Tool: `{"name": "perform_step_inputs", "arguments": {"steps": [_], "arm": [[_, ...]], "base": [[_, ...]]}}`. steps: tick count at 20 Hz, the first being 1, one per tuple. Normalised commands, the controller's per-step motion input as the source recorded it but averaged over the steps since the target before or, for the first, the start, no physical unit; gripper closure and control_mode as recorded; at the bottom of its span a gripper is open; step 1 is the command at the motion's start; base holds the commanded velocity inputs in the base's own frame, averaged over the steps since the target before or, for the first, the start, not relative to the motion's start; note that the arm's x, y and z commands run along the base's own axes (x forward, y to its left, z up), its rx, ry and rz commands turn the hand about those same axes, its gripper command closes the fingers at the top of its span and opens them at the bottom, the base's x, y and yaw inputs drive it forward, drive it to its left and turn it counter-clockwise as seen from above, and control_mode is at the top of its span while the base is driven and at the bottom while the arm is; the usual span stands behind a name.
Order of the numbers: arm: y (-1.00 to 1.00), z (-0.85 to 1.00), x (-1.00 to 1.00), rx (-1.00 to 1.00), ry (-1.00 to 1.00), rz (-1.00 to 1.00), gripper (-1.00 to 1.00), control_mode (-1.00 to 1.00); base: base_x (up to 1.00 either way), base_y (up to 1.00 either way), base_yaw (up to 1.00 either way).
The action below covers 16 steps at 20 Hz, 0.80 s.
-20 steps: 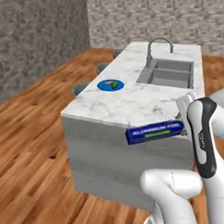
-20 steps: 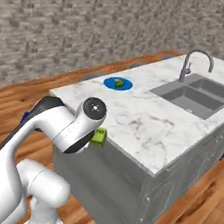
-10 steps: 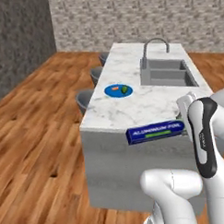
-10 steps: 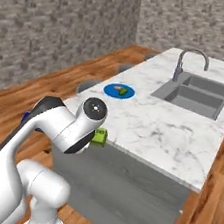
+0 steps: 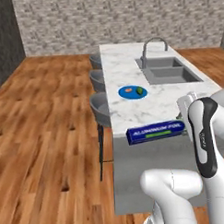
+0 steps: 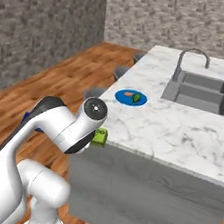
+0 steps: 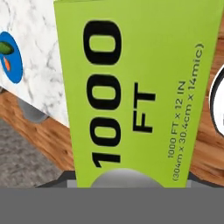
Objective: Retrieve the tupperware and aluminum foil from the cabinet and place them on the dining counter near the plate with shrimp and avocado to prepare for storing leftovers.
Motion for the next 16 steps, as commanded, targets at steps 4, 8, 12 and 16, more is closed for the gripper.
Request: {"name": "perform_step_inputs", "arguments": {"steps": [4, 8, 12, 16], "arm": [[0.0, 0.0, 0.0, 0.0, 0.0, 0.0, 1.0, 1.0], [0.0, 0.0, 0.0, 0.0, 0.0, 0.0, 1.0, 1.0], [0.0, 0.0, 0.0, 0.0, 0.0, 0.0, 1.0, 1.0], [0.0, 0.0, 0.0, 0.0, 0.0, 0.0, 1.0, 1.0]], "base": [[0.08, 1.0, -0.37], [0.14, 1.0, -0.41], [0.31, 1.0, -0.48], [0.38, 0.98, -0.5]]}}
